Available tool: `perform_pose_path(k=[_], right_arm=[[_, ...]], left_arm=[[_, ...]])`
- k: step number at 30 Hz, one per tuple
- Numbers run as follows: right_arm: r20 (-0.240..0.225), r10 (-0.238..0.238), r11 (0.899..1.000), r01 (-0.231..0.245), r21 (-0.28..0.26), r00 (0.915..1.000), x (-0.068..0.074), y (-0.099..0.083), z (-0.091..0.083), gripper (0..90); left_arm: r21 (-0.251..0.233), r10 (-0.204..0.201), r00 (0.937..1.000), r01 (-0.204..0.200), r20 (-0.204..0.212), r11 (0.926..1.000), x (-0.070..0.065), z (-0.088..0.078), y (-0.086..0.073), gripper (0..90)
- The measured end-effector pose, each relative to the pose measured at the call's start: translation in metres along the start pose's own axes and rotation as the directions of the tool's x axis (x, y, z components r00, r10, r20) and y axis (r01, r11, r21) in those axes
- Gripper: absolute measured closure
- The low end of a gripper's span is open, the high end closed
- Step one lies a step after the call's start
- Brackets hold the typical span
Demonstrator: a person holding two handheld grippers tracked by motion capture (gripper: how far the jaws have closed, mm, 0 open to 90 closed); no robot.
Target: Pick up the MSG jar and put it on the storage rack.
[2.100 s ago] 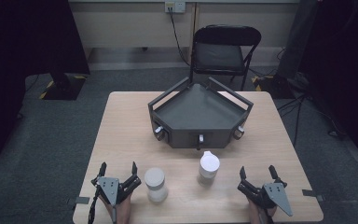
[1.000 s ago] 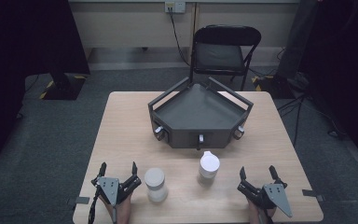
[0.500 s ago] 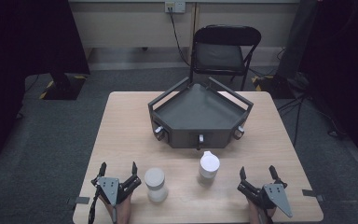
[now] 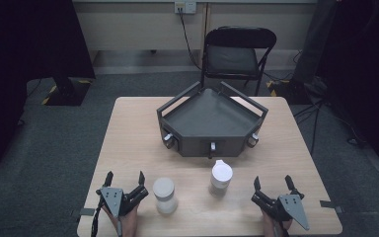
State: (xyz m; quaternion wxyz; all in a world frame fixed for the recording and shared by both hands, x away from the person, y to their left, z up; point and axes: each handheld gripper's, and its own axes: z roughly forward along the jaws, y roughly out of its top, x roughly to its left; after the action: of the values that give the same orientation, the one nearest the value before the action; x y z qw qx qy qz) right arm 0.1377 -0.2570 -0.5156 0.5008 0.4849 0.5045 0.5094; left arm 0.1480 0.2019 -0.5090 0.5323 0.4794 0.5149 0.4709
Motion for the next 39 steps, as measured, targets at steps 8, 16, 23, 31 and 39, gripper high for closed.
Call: perform_pose_path(k=[8,16,23,31,39], right_arm=[[0.001,0.0,1.0,0.0,0.0,1.0,0.0,0.0,0.0,0.0],[0.005,0.0,1.0,0.0,0.0,1.0,0.001,0.0,0.0,0.0],[0.005,0.0,1.0,0.0,0.001,1.0,0.001,0.0,0.0,0.0],[0.004,0.0,1.0,0.0,0.0,1.0,0.001,0.0,0.0,0.0],[0.004,0.0,1.0,0.0,0.0,1.0,0.001,0.0,0.0,0.0]], left_arm=[[-0.047,-0.053,0.9962,0.056,0.07,0.9973,0.003,-0.014,0.032,0.0],[-0.026,-0.071,0.9845,0.076,0.16,0.9968,0.0,-0.021,0.051,0.1],[-0.018,-0.059,0.9691,0.065,0.24,0.9977,-0.004,-0.025,0.057,1.0],[-0.016,-0.02,0.9506,0.026,0.31,0.9995,-0.015,-0.029,0.06,1.5],[-0.001,0.011,0.942,-0.011,0.336,0.9999,-0.028,-0.029,0.053,3.6]])
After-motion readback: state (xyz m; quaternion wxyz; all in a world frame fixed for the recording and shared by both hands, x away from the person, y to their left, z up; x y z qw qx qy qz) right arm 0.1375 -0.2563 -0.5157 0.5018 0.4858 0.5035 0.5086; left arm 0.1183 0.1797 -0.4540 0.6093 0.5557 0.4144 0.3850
